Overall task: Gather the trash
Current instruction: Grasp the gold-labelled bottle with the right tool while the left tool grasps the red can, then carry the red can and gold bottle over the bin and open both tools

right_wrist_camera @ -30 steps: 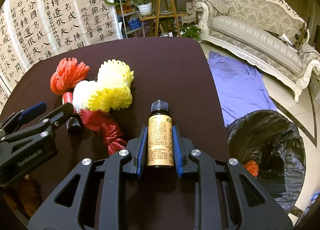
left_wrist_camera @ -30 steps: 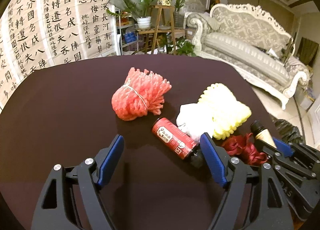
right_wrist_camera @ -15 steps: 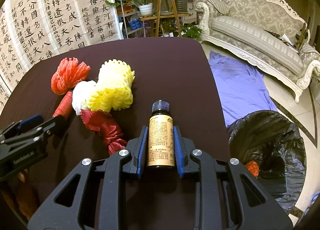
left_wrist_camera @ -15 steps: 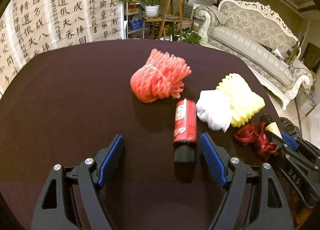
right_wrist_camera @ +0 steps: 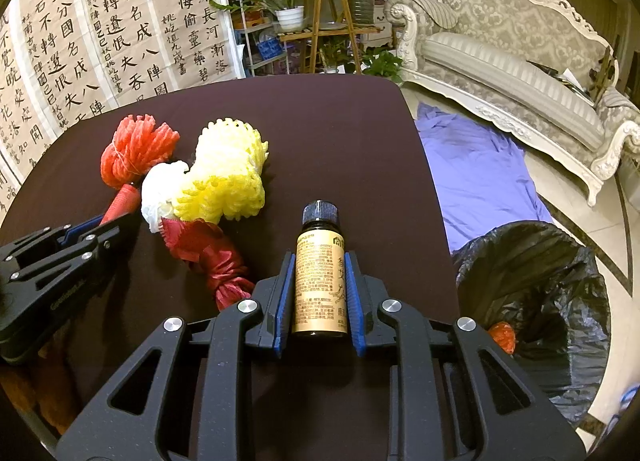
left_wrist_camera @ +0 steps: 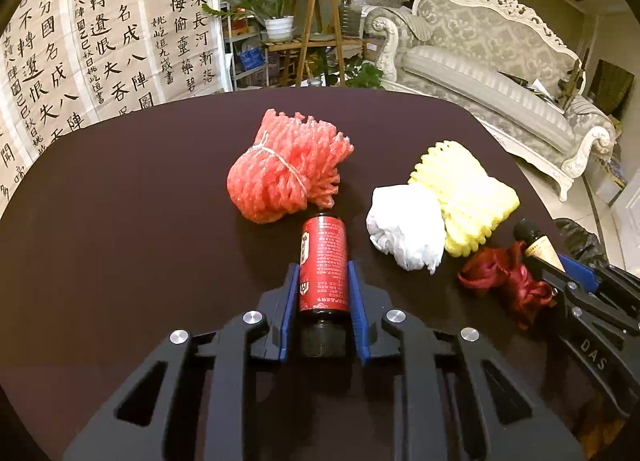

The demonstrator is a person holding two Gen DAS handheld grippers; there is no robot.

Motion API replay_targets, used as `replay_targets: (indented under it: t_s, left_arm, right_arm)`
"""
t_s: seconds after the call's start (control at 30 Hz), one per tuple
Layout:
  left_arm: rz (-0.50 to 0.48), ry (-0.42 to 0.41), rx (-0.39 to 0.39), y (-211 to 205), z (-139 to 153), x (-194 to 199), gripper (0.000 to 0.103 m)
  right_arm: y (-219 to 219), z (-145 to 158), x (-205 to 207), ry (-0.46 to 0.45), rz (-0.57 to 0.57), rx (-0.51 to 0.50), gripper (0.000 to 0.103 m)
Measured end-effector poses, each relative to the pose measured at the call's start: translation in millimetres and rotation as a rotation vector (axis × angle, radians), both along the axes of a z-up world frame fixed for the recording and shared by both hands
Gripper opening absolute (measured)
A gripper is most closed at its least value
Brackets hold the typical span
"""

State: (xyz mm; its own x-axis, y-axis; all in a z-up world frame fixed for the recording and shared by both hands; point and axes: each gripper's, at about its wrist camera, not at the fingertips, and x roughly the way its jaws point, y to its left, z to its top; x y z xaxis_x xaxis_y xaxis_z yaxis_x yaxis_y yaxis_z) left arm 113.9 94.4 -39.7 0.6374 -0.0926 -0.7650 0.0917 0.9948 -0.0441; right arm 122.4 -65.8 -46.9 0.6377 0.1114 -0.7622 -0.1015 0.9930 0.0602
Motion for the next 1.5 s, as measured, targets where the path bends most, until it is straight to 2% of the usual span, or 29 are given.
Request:
replay_targets:
  t_s: [0.27, 0.47, 0.83, 1.07, 1.5]
  left_arm:
    - [0.013, -0.01, 0.007, 4, 1, -21, 0.025]
    - [0.018, -0.031, -0.001, 8, 2, -47, 0.025]
    - [-0.009, -0.137, -0.013, -8, 22, -87, 0.025]
    - [-0.079, -0.209, -0.035, -48, 37, -100, 0.025]
    - [-0.272, -0.227, -0.018, -162, 37, -86, 0.025]
  right_arm:
    - [-2, 0, -9, -0.001, 0.005, -0.007, 0.023]
    - [-5, -1, -40, -0.014, 0.0, -0.009, 0.023]
    - [-27, 23, -105, -0.14, -0.046, -0.002, 0.023]
    - [-67, 36, -132, -0.234, -0.142, -0.047, 0.023]
    - [-155, 27, -128, -0.246, -0.313, -0.07, 0.023]
